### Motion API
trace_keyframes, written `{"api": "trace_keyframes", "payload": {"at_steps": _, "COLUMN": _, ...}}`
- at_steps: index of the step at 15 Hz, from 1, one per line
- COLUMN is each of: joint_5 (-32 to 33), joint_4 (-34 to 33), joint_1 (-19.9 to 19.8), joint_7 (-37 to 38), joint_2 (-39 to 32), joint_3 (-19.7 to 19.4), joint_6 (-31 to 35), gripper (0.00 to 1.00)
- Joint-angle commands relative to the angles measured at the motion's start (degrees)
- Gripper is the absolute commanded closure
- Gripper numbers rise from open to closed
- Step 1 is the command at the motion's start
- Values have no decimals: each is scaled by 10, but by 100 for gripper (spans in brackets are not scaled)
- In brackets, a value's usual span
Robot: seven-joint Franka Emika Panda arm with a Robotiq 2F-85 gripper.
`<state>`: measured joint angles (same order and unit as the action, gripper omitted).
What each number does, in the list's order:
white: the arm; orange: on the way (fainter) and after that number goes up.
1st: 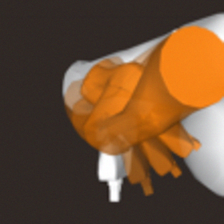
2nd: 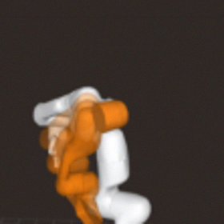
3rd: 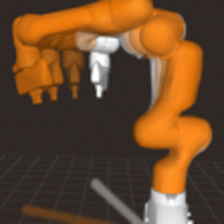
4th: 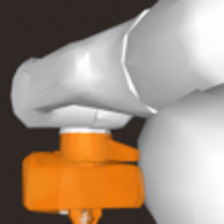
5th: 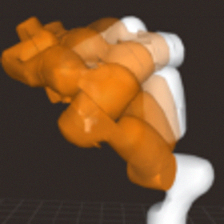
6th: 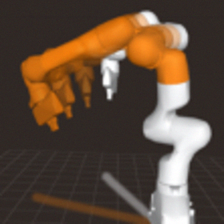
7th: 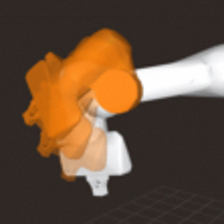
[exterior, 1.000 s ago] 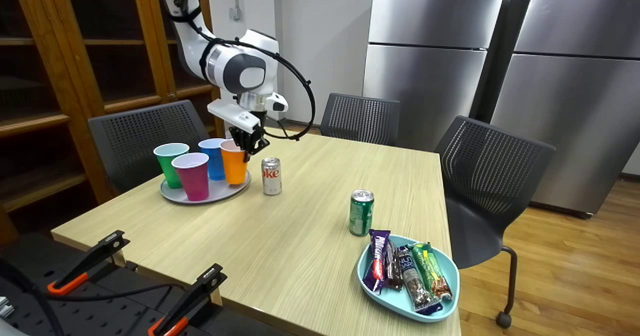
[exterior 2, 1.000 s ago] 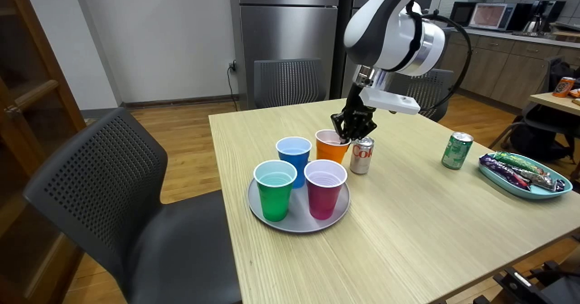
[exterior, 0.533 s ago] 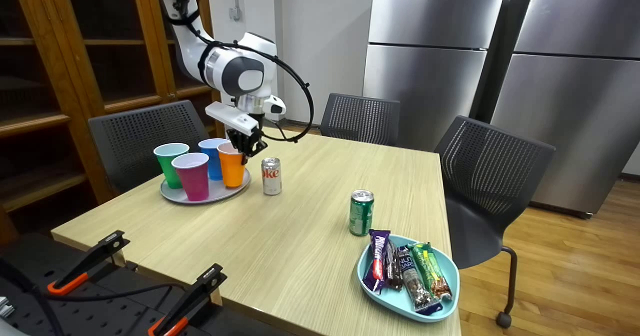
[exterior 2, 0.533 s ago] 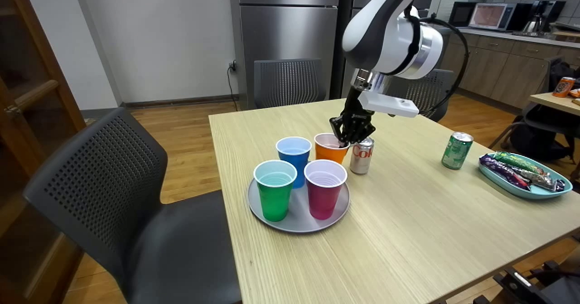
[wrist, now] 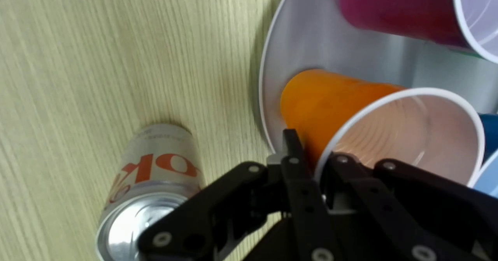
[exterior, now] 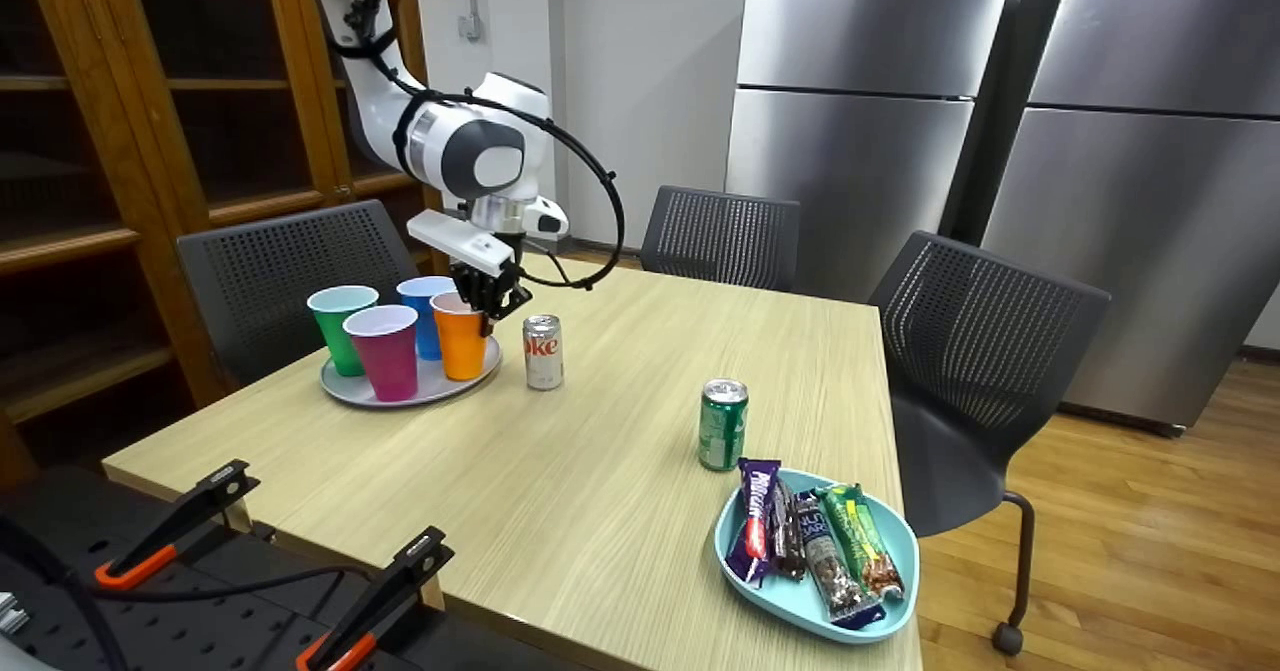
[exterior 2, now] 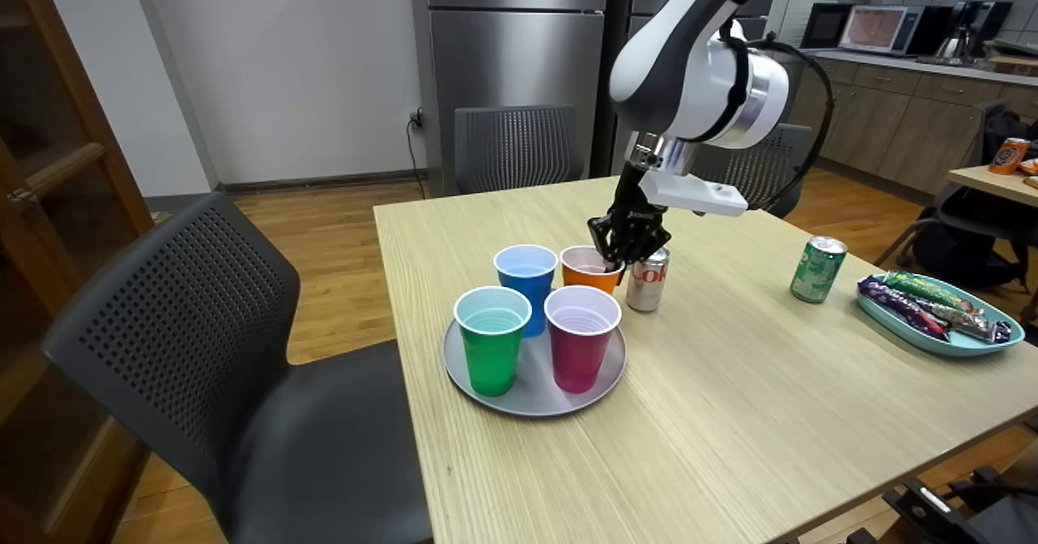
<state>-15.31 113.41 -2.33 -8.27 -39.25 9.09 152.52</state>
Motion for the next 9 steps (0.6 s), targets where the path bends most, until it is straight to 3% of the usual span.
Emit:
{"api": "trace_keyframes", "payload": {"at_steps": 1, "joint_5": 11, "joint_4": 7, "joint_1": -4, "joint_7": -3, "joint_2": 14, "joint_3": 9, "joint_6": -10, "gripper": 58}}
{"api": "trace_keyframes", "payload": {"at_steps": 9, "joint_5": 13, "joint_4": 59, "joint_1": -4, "joint_7": -13, "joint_2": 72, "joint_3": 13, "joint_6": 4, "gripper": 1}}
